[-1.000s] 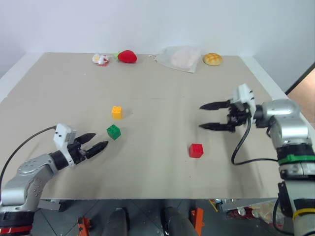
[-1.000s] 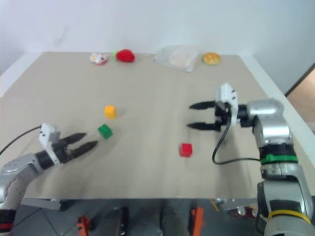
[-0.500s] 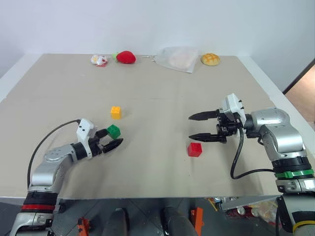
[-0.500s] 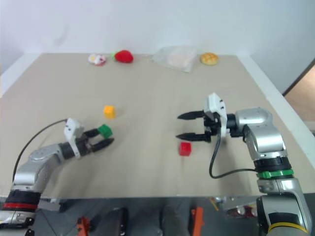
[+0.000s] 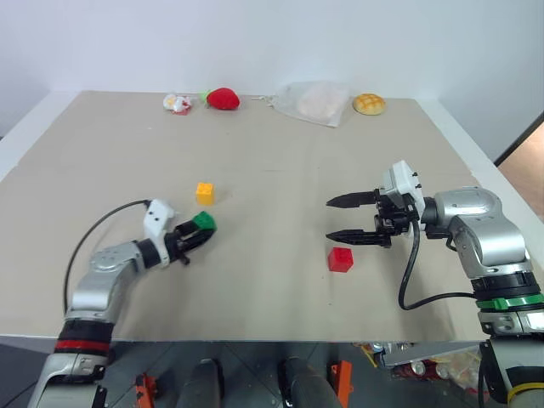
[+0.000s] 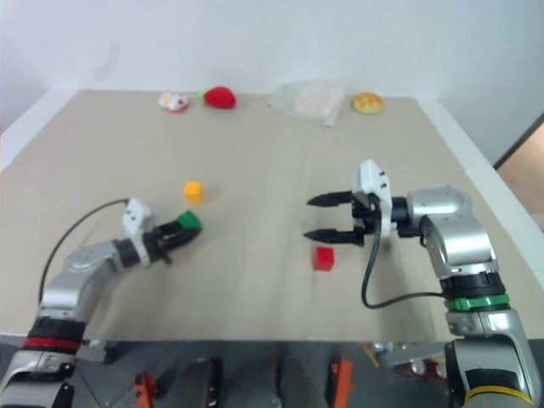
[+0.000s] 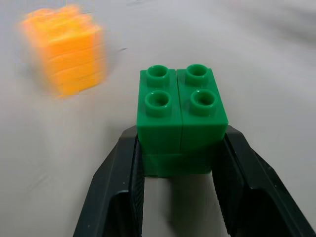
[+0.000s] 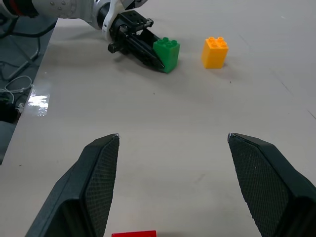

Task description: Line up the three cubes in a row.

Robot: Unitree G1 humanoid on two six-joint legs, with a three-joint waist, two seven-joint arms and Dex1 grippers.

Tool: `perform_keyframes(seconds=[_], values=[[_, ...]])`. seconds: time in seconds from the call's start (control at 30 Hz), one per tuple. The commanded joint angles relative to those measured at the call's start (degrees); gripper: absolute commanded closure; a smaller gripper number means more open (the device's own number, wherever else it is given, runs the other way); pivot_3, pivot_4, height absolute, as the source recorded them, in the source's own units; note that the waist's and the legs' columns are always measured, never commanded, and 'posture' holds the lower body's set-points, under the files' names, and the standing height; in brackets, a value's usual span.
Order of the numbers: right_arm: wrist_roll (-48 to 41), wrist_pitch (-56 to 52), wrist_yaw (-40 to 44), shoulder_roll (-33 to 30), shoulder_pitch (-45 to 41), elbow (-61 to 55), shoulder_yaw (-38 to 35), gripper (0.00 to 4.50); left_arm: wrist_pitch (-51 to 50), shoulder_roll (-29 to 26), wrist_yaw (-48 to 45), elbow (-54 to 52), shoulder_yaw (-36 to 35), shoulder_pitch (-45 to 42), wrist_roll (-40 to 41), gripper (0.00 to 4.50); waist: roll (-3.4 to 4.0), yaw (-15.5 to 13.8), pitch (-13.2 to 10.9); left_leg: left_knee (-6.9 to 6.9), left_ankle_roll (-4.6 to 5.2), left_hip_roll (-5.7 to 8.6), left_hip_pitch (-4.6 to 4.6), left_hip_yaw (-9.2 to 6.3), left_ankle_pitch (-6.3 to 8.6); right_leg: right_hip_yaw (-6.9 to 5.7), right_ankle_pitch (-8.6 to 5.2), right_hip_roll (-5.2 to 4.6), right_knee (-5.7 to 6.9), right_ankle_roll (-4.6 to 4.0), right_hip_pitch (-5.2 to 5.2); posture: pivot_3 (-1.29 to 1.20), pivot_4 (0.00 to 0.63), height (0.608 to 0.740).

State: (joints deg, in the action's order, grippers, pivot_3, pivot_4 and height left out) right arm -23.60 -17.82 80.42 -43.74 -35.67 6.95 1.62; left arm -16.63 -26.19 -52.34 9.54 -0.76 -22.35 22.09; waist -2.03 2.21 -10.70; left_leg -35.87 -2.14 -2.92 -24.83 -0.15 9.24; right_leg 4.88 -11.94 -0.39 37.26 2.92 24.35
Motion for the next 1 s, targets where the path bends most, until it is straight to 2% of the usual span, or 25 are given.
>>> perform_keyframes(seconds=[0.03, 0.13, 0.3, 0.5, 0.63, 1.0], values=[[-1.98, -0.82, -1.15, -1.75, 1.34, -2.98, -3.65, 0.85, 0.18, 0.15, -7.83, -5.64, 5.72, -3.18, 0.94, 3.2, -0.01, 0.04, 0.01, -0.01, 0.0, 0.0, -0.03, 0.0, 0.0, 0.01, 0.0, -0.01, -0.02, 0.03, 0.0, 0.0, 0.15, 0.739], [-2.58, -2.34, -3.18, -2.17, 3.33, -4.36, -4.92, 0.85, 3.42, 0.21, -14.3, -3.26, 12.69, -6.07, -3.09, 3.2, 0.01, 0.13, 0.01, 0.04, -0.01, 0.02, -0.01, 0.0, 0.01, 0.02, -0.05, 0.0, -0.05, 0.06, 0.0, 0.0, 0.15, 0.739], [-3.23, -3.82, -5.65, -3.46, 7.44, -6.37, -7.35, 0.85, 8.22, 3.81, -18.85, 5.3, 18.14, -12.19, -7.1, 3.2, 0.01, 0.36, 0.01, 0.1, 0.0, 0.01, 0.03, -0.05, 0.0, 0.0, -0.07, 0.06, -0.02, 0.02, 0.02, 0.0, 0.15, 0.739], [-4.91, -5.72, -8.16, -4.25, 10.8, -9.78, -9.9, 0.85, 12.3, 8.03, -19.67, 13.76, 19.89, -15.97, -10.51, 3.2, 0.02, 0.45, 0.01, 0.01, 0.01, 0.02, 0.01, -0.05, 0.0, 0.05, -0.04, 0.05, -0.01, 0.07, 0.0, 0.0, 0.15, 0.739], [-5.16, -6.23, -9.28, -4.23, 11.5, -10.85, -10.15, 0.85, 13.01, 9.78, -19.91, 15.81, 19.6, -16.64, -11.13, 3.2, 0.02, 0.46, 0.01, 0.02, 0.01, 0.02, 0.01, -0.06, 0.0, 0.03, -0.04, 0.06, -0.01, 0.07, 0.01, 0.0, 0.15, 0.739], [-5.13, -5.88, -10.04, -3.63, 11.1, -10.66, -9.29, 0.85, 13.64, 9.38, -20.98, 16.29, 19.84, -15.88, -12.26, 3.2, 0.03, 0.44, 0.02, 0.02, 0.01, 0.03, -0.01, -0.08, 0.0, 0.03, -0.05, 0.06, -0.01, 0.07, 0.0, 0.0, 0.15, 0.739]])
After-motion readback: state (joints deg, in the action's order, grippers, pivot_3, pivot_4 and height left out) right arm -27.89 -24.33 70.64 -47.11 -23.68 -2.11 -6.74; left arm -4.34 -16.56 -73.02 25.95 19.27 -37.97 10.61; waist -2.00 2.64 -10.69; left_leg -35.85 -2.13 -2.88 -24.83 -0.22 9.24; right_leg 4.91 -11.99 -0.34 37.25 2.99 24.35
